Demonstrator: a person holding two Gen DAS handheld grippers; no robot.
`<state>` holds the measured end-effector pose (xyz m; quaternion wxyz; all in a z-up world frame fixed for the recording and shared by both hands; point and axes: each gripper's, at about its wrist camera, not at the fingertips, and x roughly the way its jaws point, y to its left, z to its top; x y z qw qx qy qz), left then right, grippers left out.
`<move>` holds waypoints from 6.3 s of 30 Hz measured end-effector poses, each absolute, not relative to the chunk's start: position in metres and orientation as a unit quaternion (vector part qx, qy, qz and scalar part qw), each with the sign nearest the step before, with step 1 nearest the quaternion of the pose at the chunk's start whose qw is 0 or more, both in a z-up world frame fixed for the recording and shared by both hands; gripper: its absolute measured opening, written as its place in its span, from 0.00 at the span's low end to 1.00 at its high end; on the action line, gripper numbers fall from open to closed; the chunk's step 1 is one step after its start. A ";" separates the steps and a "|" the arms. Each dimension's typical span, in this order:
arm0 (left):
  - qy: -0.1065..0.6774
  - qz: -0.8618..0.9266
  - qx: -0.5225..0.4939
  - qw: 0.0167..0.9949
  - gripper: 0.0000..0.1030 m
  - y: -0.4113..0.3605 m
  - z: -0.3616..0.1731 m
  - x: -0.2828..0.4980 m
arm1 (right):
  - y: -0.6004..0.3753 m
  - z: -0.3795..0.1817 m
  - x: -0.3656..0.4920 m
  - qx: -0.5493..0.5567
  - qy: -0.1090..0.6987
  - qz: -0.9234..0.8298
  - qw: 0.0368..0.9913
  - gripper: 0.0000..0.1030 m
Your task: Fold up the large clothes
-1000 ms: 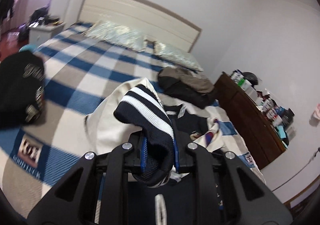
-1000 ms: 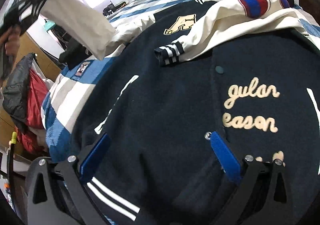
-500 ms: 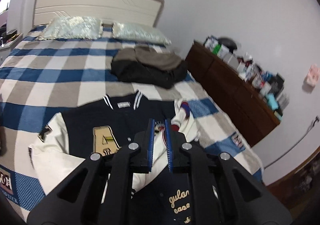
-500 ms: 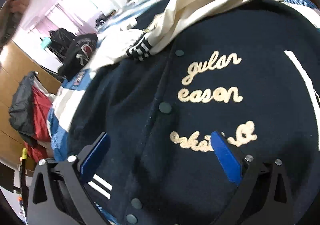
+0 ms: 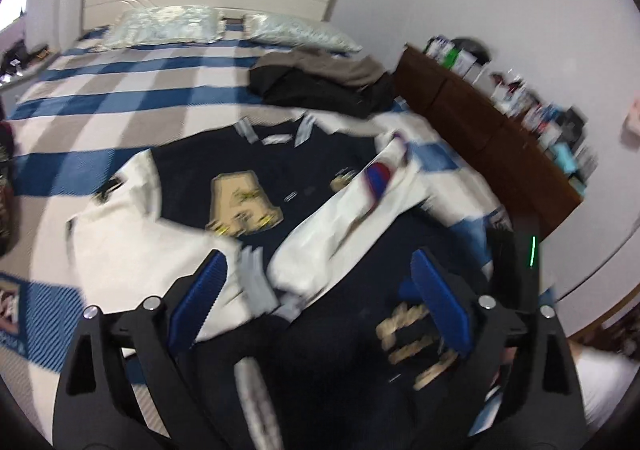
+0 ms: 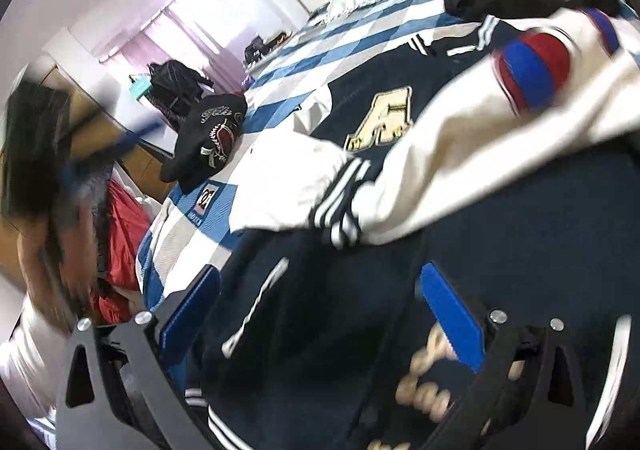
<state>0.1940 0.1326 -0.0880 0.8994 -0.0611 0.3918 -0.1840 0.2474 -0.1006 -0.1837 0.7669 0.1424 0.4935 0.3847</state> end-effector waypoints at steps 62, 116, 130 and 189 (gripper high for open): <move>0.491 -0.161 -0.075 0.853 0.89 0.103 -0.260 0.140 | -0.096 -0.011 0.404 -0.158 0.478 0.215 0.837 0.09; 0.533 -0.143 0.007 0.834 0.93 0.133 -0.284 0.133 | -0.309 -0.272 0.307 0.070 0.552 0.155 0.816 0.96; 0.525 -0.123 0.020 0.842 0.94 0.147 -0.249 0.086 | -0.289 -0.206 0.145 0.017 0.533 0.206 0.820 0.96; 0.543 -0.171 -0.272 0.776 0.24 0.188 -0.267 0.064 | -0.369 -0.263 0.061 0.314 0.563 0.181 0.742 0.17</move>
